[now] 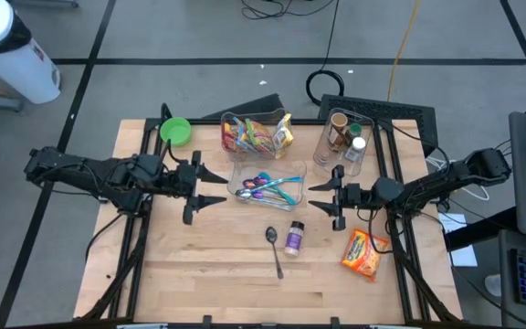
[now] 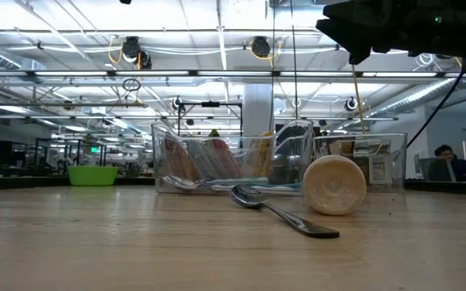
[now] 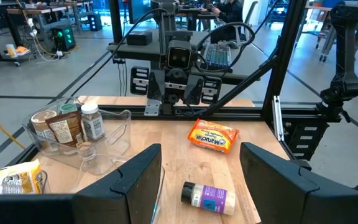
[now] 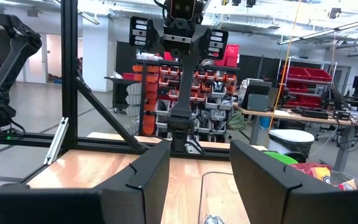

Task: Pick & Place Food Item
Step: Put the orange noodle pack into the top left transparent bin

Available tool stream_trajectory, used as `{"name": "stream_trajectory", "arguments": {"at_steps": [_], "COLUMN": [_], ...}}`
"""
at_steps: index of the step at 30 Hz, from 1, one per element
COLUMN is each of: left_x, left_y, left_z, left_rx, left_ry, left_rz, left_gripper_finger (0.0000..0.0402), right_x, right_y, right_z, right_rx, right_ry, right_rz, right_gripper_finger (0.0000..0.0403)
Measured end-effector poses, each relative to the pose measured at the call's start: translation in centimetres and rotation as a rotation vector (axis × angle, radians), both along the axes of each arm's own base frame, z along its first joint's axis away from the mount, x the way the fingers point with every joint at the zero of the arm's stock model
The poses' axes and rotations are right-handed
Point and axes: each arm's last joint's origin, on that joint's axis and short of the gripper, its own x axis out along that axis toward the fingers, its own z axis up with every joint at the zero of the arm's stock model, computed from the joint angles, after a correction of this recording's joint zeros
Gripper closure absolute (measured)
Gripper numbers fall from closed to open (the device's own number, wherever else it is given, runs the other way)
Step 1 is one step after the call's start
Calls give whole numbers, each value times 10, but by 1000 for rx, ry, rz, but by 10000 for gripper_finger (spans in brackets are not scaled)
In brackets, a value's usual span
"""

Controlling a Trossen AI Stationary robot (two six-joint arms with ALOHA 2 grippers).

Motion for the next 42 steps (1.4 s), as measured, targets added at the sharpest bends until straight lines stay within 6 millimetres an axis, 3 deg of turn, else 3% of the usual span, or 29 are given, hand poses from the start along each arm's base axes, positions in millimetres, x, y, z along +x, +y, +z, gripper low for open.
{"name": "stream_trajectory", "arguments": {"at_steps": [42], "left_x": [0], "left_y": [0], "left_z": [0], "left_rx": [0], "left_ry": [0], "left_rz": [0], "left_gripper_finger": [174], "right_x": [0], "right_y": [0], "right_z": [-2], "right_rx": [-3], "right_ry": [23], "right_rz": [-3], "right_gripper_finger": [243]}}
